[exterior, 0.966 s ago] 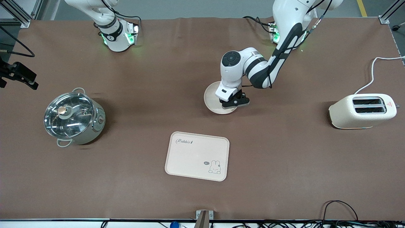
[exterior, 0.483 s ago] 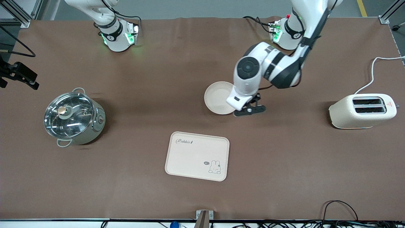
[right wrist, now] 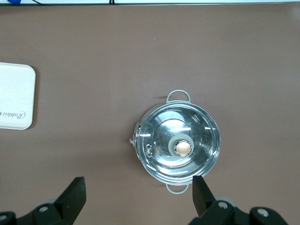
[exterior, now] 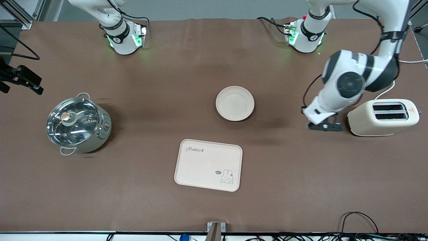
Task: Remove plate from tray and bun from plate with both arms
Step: 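Carry the bun with the left gripper toward the white toaster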
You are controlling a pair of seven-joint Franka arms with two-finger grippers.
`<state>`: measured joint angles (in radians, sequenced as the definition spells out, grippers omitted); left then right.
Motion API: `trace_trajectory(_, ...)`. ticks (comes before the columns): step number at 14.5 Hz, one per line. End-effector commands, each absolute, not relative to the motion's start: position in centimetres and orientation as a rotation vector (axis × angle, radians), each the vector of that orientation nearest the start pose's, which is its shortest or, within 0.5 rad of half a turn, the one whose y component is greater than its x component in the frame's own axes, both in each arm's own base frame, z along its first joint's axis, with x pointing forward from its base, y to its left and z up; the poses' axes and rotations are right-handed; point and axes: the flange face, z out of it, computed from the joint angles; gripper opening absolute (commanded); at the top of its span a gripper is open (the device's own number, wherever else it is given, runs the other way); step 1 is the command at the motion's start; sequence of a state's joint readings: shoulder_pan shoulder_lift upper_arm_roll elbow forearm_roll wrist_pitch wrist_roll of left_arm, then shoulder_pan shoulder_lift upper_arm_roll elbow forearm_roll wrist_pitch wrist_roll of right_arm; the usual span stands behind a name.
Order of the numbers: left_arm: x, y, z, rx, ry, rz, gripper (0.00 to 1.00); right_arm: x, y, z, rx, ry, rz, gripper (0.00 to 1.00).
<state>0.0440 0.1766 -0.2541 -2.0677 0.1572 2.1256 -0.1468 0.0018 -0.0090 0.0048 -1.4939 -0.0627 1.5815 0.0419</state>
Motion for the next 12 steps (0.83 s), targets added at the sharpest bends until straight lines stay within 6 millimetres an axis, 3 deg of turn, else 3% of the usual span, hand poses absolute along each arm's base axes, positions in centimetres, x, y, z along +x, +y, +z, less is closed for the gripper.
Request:
trace_trajectory(1,54.8,-6.8,28.6,-3.084,0.317,0.037,0.0,55.4,-0.2,65.9,-3.136,0.082,-0.14,1.0)
trace_trajectory(4,55.1,-5.7,25.3,-3.107,0.338,-0.039,0.0,55.4,-0.3,65.6,-3.124,0.081,-0.129,1.0)
trace_trajectory(6,56.1,-3.4,22.9,-3.107,0.342,-0.088,0.0,55.3,-0.2,65.5,-3.128,0.072,-0.117,1.0)
trace_trajectory(10,56.9,-0.4,21.3,-3.071,0.374,-0.127,0.02,55.3,-0.3,65.5,-3.134,0.074,-0.118,1.0)
trace_trajectory(12,56.9,-0.1,20.7,-3.075,0.367,-0.12,0.13,55.3,-0.3,65.5,-3.134,0.077,-0.115,1.0)
